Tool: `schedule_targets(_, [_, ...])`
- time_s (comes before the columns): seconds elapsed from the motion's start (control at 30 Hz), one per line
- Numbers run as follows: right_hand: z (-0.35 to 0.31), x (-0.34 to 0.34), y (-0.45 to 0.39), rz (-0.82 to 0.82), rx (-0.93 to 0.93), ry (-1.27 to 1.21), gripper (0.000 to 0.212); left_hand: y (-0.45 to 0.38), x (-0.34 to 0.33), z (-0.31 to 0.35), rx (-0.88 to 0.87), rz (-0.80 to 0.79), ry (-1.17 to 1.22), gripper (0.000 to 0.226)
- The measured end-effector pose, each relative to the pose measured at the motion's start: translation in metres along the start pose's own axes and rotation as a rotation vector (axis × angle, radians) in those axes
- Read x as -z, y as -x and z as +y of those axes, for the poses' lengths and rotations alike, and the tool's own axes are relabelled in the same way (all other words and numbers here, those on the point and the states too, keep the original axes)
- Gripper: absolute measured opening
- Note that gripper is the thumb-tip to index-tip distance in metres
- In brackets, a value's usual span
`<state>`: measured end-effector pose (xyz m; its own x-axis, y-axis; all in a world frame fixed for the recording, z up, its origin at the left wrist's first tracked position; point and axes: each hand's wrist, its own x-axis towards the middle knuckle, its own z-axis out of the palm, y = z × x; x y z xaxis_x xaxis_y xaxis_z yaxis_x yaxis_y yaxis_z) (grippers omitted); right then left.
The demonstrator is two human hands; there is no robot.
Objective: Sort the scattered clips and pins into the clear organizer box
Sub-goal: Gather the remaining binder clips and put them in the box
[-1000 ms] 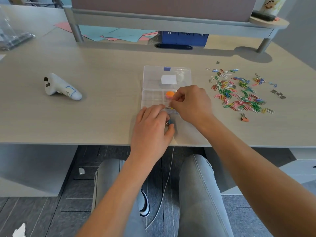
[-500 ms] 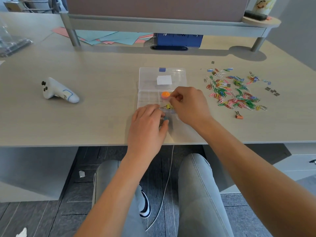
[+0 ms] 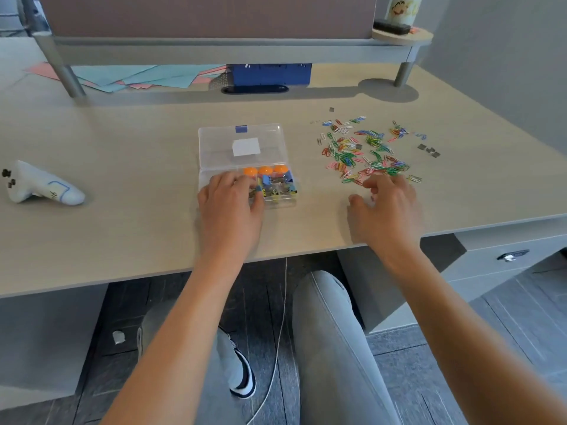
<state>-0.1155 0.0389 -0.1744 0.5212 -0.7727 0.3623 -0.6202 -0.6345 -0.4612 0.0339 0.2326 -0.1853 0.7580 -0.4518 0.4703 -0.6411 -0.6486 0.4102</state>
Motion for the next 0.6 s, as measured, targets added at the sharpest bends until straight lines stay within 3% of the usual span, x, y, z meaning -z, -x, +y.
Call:
schedule_targets(0.13, [0.012,0.007,0.0,-0.06,-0.084,0.128,0.044,-0.001,0.0,0.002,0.037,-0.003,0.016,0.021])
schedule_targets(0.27, [0.009,0.005,0.001,-0.049,-0.054,0.127,0.031,-0.002,0.002,0.002,0.044,-0.004,0.022,0.021])
schedule_targets(0.6, [-0.02,-0.011,0.014,-0.118,0.163,-0.125,0.017,0.003,0.007,0.003,0.088,0.017,-0.033,0.022])
